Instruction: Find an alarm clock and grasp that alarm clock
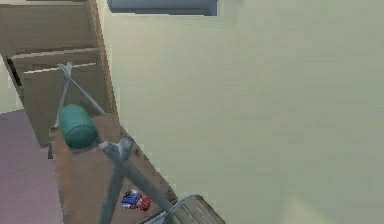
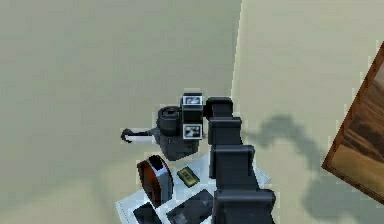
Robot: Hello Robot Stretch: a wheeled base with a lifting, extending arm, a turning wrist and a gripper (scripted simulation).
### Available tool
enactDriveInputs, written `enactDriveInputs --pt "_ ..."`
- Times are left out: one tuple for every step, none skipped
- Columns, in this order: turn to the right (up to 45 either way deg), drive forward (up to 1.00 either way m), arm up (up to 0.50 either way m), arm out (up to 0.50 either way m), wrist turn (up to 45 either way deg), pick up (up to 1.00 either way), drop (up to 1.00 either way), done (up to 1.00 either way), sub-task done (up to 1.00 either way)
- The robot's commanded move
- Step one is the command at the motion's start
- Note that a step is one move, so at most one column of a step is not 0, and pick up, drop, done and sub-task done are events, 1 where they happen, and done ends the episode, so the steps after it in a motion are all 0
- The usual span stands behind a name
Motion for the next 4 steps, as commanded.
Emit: enactDriveInputs --pt "0.0 0.00 -0.30 0.00 0.0 0.00 0.00 0.00 0.00" --pt "0.0 0.00 0.00 0.00 0.0 1.00 0.00 0.00 0.00" --pt "0.0 0.00 0.10 0.00 0.0 0.00 0.00 0.00 0.00" --pt "0.0 0.00 0.00 0.00 0.0 0.00 0.00 1.00 0.00"
